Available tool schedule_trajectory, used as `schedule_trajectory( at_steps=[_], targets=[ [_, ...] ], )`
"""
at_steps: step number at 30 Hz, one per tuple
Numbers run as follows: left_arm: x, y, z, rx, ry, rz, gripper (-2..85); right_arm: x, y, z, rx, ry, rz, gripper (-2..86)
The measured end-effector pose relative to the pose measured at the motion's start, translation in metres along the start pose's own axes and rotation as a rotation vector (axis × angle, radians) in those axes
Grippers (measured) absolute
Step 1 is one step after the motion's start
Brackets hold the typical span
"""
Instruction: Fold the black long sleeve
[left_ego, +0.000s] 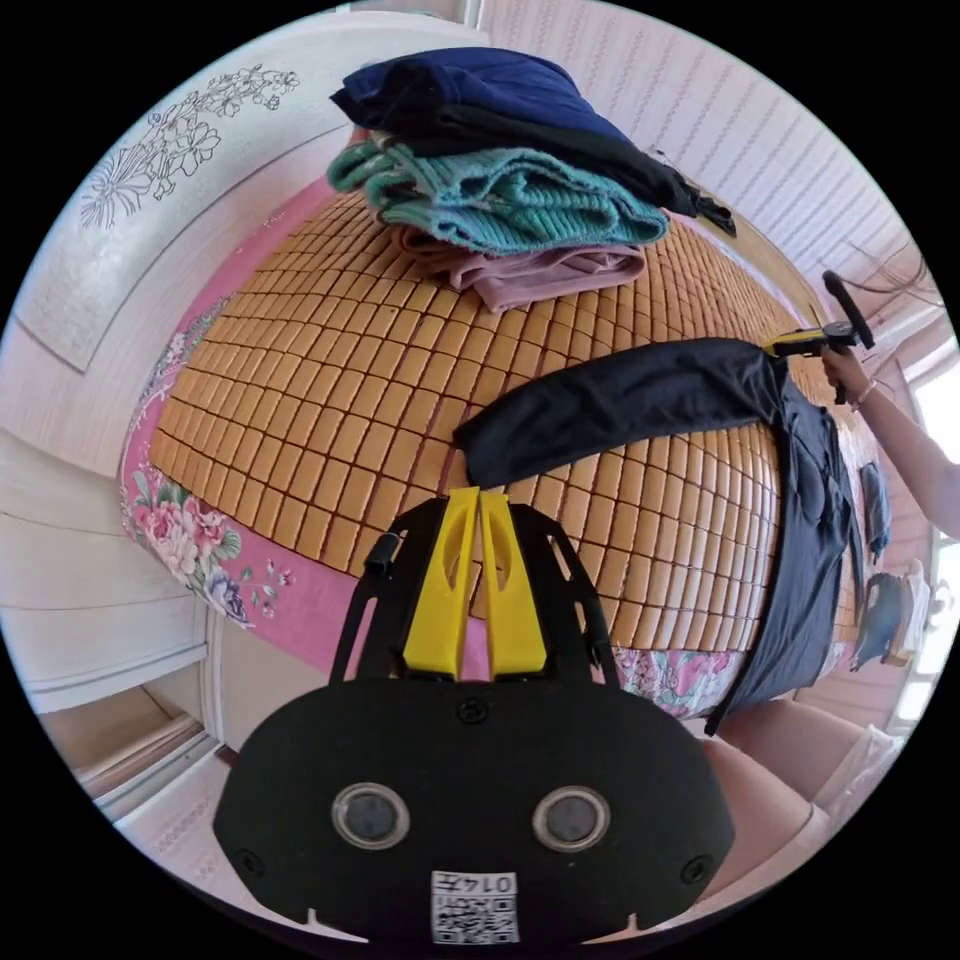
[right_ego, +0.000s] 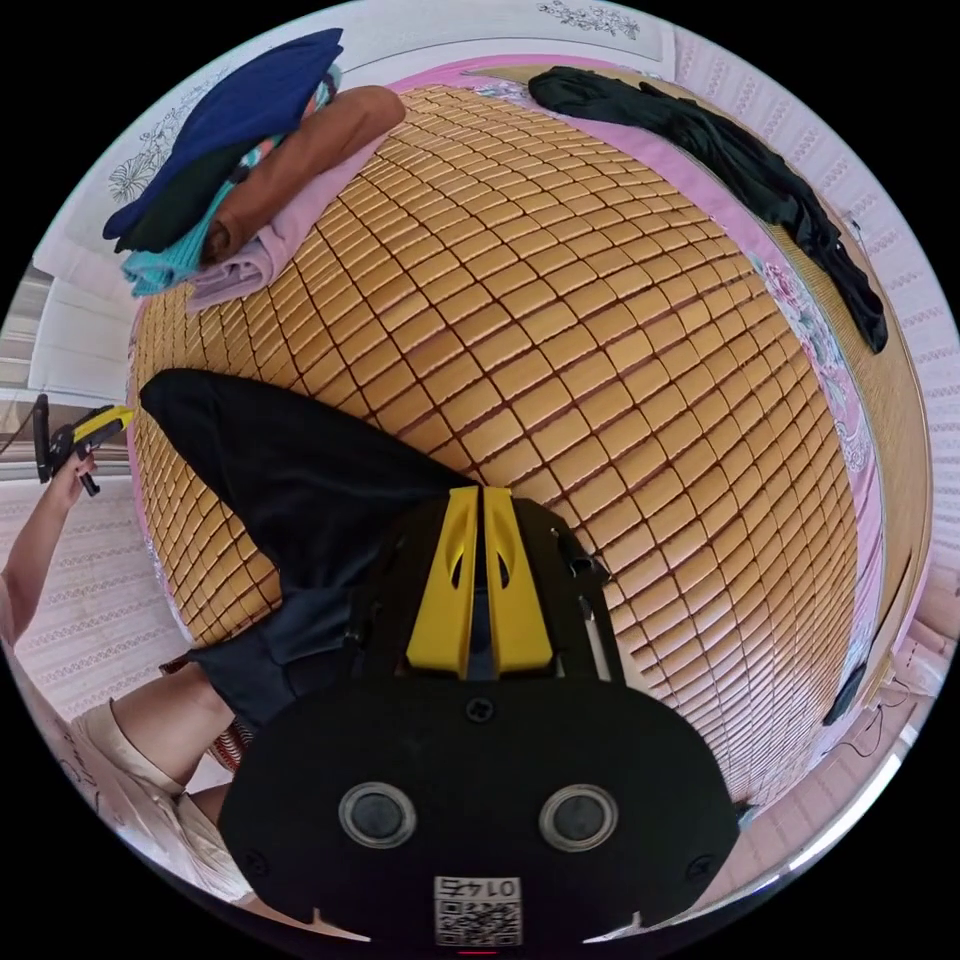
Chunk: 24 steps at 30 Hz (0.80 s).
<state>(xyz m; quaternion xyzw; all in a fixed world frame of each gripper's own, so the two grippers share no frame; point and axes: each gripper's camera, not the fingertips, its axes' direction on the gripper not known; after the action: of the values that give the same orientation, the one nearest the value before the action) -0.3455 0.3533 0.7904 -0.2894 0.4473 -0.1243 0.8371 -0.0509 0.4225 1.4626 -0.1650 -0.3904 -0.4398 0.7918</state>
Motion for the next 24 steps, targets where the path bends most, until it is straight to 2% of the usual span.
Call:
schedule_trajectory(
  at_steps=[2,6,9,11,15,20,24],
  targets=[
    [-0.01,0.009,-0.006,0.023,0.091,-0.044,-0.1,0.004,0.008,-0.005,0.014,0.011,0.031,-0.4],
    [-0.015,0.01,-0.016,0.1,0.049,-0.072,6.6,-0.001,0.021,-0.03,0.088,0.09,0.085,0.3],
    [-0.024,-0.002,0.003,0.068,0.087,-0.147,7.1,-0.03,0.026,-0.046,0.168,0.016,0.036,0.8],
    [-0.02,-0.005,0.016,0.033,0.109,-0.122,0.8,-0.077,0.017,-0.045,0.176,-0.094,-0.093,1.2],
    [0.003,0.011,-0.013,0.147,0.075,-0.004,-0.7,-0.168,0.002,-0.041,0.196,-0.21,-0.342,2.0],
    [0.016,0.05,-0.018,0.105,0.101,0.067,-1.0,-0.282,-0.019,-0.015,0.164,-0.177,-0.612,3.8],
    [0.011,0.062,-0.008,0.068,0.076,0.054,-1.0,-0.32,-0.038,0.009,0.106,-0.157,-0.682,6.1]
  ],
)
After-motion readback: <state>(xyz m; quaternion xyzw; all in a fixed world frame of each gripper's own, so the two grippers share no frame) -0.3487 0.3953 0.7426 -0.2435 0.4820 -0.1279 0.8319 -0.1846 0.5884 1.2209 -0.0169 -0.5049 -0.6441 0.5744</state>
